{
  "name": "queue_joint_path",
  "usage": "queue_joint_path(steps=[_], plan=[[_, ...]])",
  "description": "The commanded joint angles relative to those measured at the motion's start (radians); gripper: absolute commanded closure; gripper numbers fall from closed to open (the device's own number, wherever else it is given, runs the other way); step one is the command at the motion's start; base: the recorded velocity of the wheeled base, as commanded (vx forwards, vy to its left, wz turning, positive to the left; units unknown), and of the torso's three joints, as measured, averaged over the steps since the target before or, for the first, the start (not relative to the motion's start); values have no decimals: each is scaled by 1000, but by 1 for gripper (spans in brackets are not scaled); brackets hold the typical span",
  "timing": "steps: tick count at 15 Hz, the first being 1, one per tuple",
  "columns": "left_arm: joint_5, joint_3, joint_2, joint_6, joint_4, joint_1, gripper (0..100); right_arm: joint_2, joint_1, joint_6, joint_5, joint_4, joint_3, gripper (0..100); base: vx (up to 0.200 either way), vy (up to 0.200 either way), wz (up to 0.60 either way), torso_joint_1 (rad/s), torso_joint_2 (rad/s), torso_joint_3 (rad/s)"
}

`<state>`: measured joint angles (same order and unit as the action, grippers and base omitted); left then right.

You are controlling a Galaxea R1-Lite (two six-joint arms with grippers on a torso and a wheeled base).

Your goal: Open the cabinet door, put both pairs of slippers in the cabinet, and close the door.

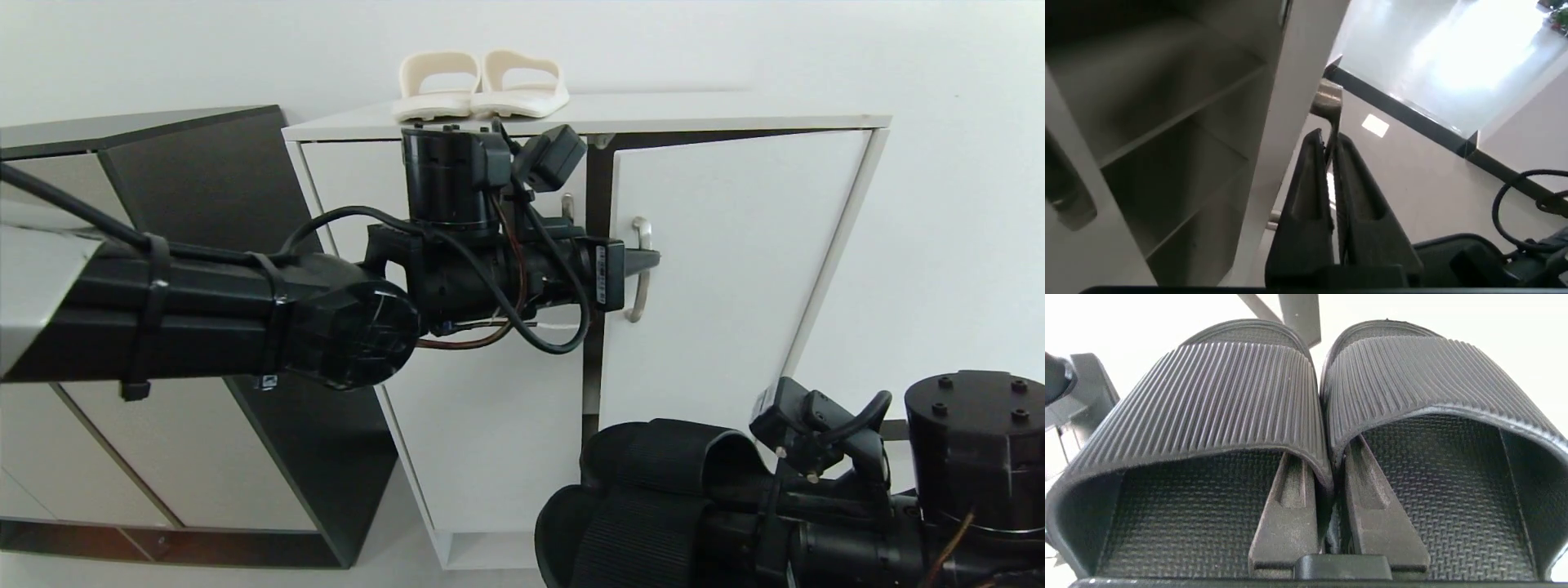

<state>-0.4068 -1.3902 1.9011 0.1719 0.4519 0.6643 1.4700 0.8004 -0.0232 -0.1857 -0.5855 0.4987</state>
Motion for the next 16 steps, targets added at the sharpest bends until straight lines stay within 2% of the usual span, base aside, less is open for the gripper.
queue_joint_path(steps=[1,4,6,7,10,11,12,14,16], plan=[[10,74,-59,-2,19,0,100,-20,5,2,-3,1,-6,100,0,0,0,0,0,0],[37,223,-212,-8,27,17,100,-23,3,5,-27,1,-16,100,0,0,0,0,0,0],[39,267,-280,-8,27,11,100,-22,5,6,-27,6,-16,100,0,0,0,0,0,0],[37,272,-290,-6,27,-17,100,-22,5,5,-26,6,-16,100,0,0,0,0,0,0],[39,211,-224,0,24,-87,100,-22,5,6,-21,4,-14,100,0,0,0,0,0,0],[42,160,-171,6,24,-110,100,-22,5,6,-20,4,-11,100,0,0,0,0,0,0],[45,128,-142,21,27,-110,100,-22,5,5,-20,6,-11,100,0,0,0,0,0,0],[45,80,-106,31,25,-110,100,-23,5,5,-20,6,-12,100,0,0,0,0,0,0],[45,-41,-16,32,14,-106,100,-23,5,3,-18,6,-12,100,0,0,0,0,0,0]])
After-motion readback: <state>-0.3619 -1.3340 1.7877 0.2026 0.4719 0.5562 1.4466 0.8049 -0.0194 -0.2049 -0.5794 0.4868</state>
